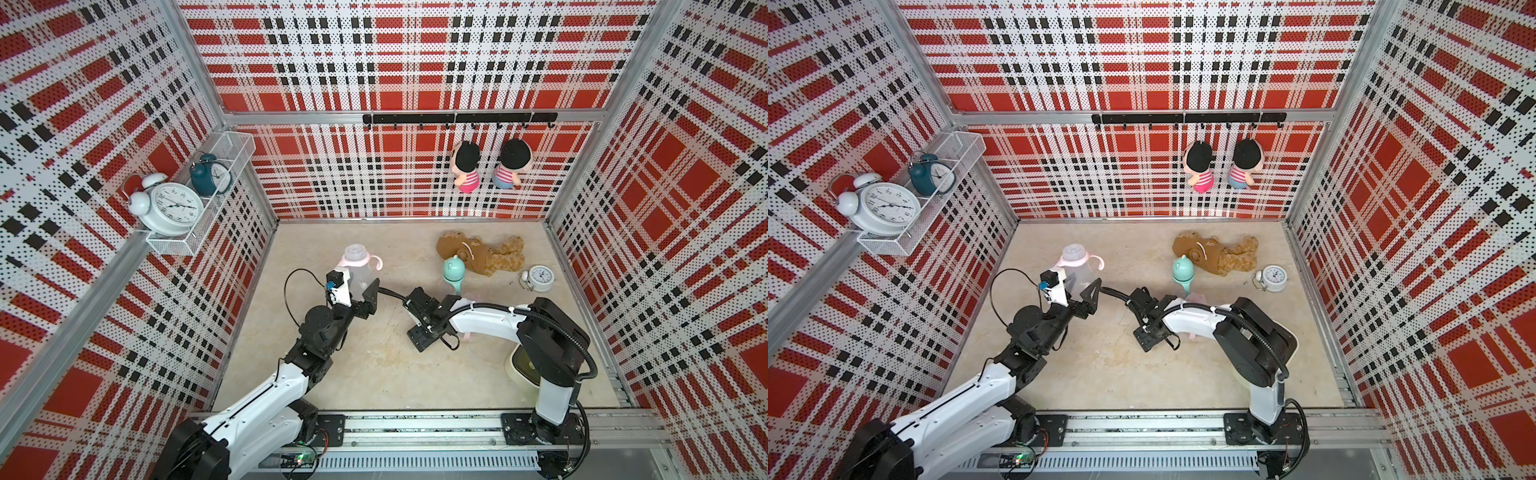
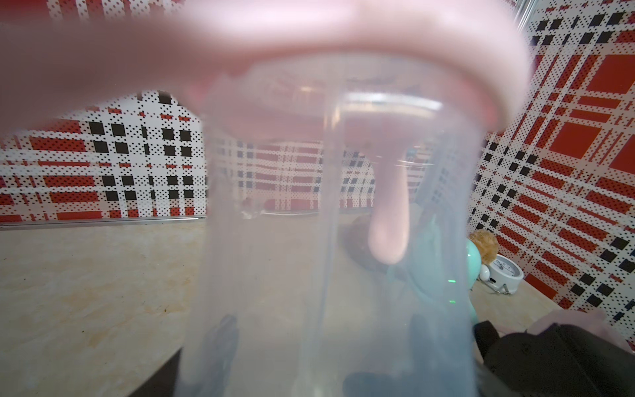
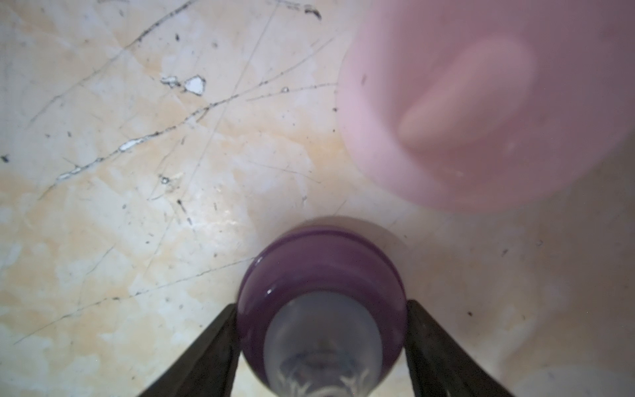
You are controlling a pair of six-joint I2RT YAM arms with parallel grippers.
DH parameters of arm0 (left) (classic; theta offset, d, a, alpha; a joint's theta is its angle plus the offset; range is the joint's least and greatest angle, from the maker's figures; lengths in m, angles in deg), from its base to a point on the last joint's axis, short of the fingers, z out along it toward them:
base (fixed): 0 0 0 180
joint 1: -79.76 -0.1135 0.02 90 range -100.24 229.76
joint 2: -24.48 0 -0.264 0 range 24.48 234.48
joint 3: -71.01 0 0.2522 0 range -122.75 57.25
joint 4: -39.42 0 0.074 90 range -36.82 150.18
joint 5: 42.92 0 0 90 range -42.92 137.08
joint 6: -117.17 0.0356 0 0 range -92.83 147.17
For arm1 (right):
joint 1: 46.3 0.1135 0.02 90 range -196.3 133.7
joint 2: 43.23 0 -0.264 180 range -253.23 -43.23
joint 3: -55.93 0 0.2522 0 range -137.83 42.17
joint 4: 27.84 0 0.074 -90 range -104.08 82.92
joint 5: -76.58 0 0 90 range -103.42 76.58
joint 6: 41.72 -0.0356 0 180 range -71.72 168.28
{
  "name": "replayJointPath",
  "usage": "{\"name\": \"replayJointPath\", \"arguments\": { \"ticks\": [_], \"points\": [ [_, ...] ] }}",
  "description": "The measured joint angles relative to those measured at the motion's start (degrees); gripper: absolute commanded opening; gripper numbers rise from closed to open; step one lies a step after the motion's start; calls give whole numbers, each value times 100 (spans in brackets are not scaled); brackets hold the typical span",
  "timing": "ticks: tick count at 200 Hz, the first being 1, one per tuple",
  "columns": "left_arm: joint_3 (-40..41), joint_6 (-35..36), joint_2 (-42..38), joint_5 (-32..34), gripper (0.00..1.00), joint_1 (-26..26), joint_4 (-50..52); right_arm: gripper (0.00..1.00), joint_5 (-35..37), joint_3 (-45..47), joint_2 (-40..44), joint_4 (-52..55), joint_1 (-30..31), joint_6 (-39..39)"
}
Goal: Assemble the baby bottles
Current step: Pick up the nipple from the center of the board.
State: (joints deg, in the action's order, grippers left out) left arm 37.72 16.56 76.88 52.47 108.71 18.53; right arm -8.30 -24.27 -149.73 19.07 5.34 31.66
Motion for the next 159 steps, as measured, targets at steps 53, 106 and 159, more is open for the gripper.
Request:
{"name": "replayJointPath", "arguments": {
  "ticks": [53,106,159],
  "points": [
    [0,-2,17,-2,0,2,0,70,9,-2,-17,-94,0,-15],
    [0,0,50,-24,0,2,-2,81,26,-33,-61,-164,0,-83],
    [0,0,50,-22,0,2,-2,78,24,-125,-140,-184,2,-90]
  ]
}}
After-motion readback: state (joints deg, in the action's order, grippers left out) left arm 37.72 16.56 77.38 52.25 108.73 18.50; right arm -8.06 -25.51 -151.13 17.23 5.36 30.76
